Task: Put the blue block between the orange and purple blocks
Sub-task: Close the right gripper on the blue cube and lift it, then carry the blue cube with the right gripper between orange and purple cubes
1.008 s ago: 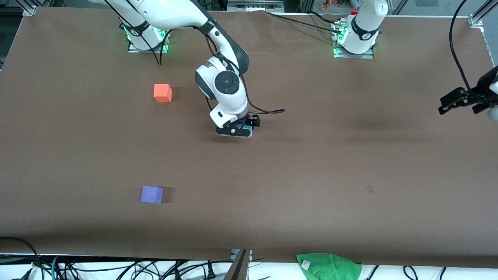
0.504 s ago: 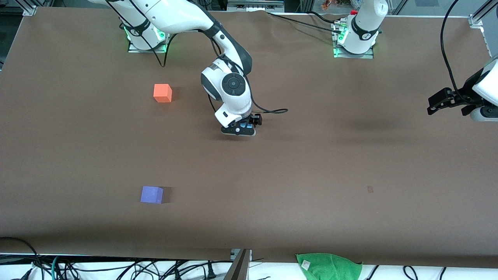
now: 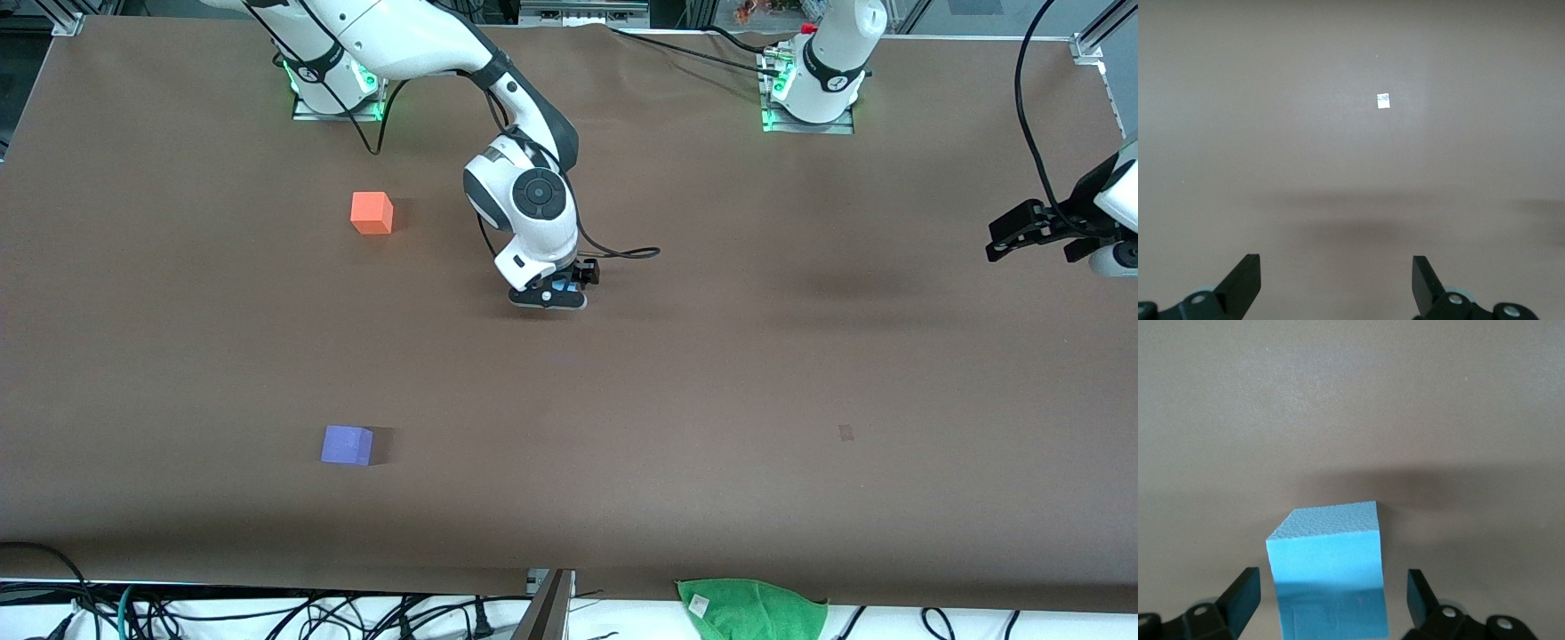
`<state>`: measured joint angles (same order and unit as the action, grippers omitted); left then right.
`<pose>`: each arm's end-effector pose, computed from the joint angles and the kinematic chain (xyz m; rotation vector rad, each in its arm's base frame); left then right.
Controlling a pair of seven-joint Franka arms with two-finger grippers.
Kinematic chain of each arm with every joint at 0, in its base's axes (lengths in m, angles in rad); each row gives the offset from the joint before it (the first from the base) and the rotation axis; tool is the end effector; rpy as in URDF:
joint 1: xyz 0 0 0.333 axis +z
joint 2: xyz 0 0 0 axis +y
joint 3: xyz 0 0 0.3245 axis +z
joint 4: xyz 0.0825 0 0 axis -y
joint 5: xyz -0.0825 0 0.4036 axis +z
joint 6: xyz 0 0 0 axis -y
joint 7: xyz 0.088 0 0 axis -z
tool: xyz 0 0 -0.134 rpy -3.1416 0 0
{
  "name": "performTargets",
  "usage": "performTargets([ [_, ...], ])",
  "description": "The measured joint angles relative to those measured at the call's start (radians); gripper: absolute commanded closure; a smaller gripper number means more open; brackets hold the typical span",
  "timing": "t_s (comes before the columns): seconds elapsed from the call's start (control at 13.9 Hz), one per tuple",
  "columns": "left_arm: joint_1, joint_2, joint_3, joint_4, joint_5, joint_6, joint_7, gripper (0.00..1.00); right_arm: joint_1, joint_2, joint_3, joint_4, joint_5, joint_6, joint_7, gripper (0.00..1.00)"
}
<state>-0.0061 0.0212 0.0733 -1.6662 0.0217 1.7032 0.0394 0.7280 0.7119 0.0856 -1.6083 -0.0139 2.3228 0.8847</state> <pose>0.5884 0.0419 0.5581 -3.1174 -0.0391 -0.0228 0.4958 0.5149 0.1780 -3.1046 0.1281 0.0480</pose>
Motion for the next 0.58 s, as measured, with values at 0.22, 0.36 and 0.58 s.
performTargets([
  [0.22,0.005,0.001,0.000,0.001,0.000,0.000,0.000,0.00,0.000,0.001,0.000,0.000,0.000,0.000,0.000,0.49],
  [0.36,0.005,0.001,-0.002,0.001,0.000,0.000,0.000,0.00,0.000,0.001,0.000,0.002,0.000,0.001,0.000,0.49],
  [0.58,0.005,0.003,-0.003,0.001,0.000,0.000,0.000,0.00,-0.002,0.000,-0.011,0.021,-0.002,0.001,-0.001,0.49],
])
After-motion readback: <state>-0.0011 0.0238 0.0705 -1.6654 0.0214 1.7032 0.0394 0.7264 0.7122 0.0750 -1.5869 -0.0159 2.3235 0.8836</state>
